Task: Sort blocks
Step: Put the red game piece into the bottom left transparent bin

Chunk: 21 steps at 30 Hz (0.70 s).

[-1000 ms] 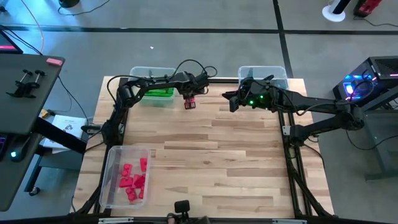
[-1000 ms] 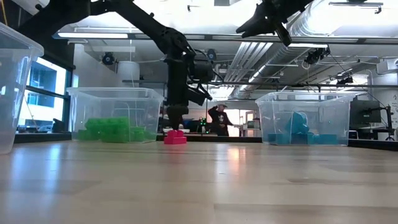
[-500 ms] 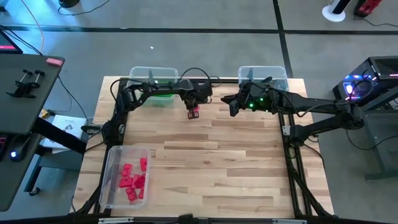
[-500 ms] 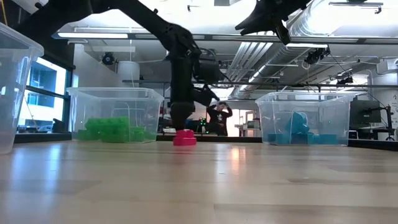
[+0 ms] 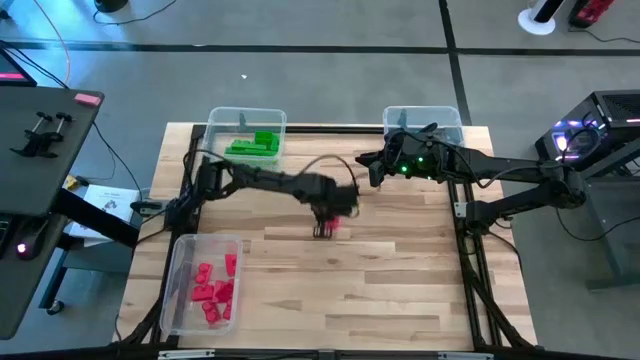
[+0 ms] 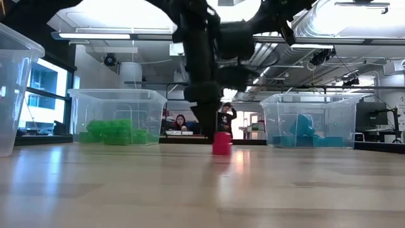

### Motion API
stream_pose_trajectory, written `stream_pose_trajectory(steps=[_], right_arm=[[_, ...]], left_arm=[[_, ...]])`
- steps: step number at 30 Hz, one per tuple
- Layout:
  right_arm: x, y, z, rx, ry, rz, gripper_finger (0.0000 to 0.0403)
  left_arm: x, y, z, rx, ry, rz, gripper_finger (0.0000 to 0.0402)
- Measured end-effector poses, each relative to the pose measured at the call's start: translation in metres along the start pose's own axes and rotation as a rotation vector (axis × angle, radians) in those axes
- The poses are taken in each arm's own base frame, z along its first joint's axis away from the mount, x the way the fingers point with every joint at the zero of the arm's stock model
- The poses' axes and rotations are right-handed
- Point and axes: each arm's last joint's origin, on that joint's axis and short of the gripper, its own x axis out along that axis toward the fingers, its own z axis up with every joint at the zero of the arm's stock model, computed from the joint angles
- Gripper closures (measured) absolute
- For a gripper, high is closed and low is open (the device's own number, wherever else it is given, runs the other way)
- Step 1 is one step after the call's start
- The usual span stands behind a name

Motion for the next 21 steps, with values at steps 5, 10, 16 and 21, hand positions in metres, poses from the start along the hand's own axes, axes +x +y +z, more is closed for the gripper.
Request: stream_pose_trajectory(steps=[5,10,16,21], right_arm=[[0.000,0.000,0.000,-0.008,-0.001,0.000,0.0403],[-0.005,0.000,0.003,-0.020,-0.020,0.012,0.0403],[-0.024,0.000,0.010,-0.033,-0.067,0.041,0.0403],[-0.050,-0.002,0.018,-0.016,-0.130,0.081,0.0403]], left_arm=[[-0.015,-0.034,0.006,0.188,-0.048,-0.006,0.0401],[-0.040,-0.025,-0.001,0.098,-0.042,0.009,0.0401],[-0.055,-0.019,-0.001,0.090,-0.182,-0.180,0.0401],[-0.042,-0.026,-0.012,0.234,-0.289,-0.182,0.0401]])
